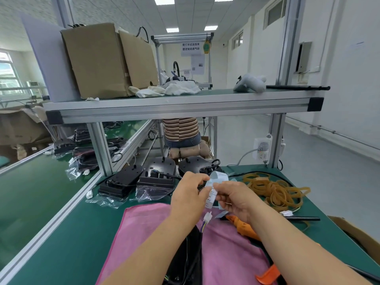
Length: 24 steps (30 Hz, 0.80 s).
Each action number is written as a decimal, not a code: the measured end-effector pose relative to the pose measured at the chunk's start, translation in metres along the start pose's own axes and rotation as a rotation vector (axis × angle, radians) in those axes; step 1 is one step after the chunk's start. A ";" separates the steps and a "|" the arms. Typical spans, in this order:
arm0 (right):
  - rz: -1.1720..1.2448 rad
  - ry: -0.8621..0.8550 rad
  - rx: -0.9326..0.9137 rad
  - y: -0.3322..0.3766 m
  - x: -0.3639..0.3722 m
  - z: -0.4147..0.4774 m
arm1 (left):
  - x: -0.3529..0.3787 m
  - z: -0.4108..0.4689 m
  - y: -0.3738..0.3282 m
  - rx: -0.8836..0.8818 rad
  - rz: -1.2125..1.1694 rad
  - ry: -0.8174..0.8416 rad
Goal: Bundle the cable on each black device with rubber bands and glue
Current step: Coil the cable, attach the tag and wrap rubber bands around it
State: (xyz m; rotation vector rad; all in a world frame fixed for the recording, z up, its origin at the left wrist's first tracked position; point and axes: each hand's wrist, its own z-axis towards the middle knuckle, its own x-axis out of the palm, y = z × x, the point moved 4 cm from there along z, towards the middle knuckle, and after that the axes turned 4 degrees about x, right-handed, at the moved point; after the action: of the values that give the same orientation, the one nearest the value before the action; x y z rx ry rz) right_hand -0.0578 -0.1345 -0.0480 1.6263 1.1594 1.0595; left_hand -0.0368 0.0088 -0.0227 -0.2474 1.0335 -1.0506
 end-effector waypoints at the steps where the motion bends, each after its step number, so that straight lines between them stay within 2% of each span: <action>1: -0.002 0.005 0.001 0.000 0.000 0.000 | 0.000 0.001 -0.002 0.044 0.023 -0.006; 5: 0.009 0.026 0.018 0.000 0.003 -0.002 | 0.002 0.004 -0.001 0.041 0.023 0.024; 11: 0.126 -0.030 0.122 -0.007 0.006 -0.002 | 0.002 0.000 -0.003 0.089 0.105 0.008; 18: 0.099 -0.034 0.104 -0.005 0.007 -0.001 | 0.000 -0.002 -0.003 0.097 0.118 0.020; 22: 0.165 -0.042 0.184 -0.009 0.007 0.000 | 0.000 -0.008 -0.013 0.234 0.207 -0.060; 24: 0.176 -0.044 0.214 -0.012 0.008 0.001 | 0.001 -0.010 -0.014 0.247 0.214 -0.060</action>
State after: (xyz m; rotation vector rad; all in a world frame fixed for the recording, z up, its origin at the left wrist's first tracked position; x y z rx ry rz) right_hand -0.0580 -0.1247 -0.0585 1.9383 1.1489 1.0313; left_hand -0.0529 0.0033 -0.0201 0.0320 0.8458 -0.9594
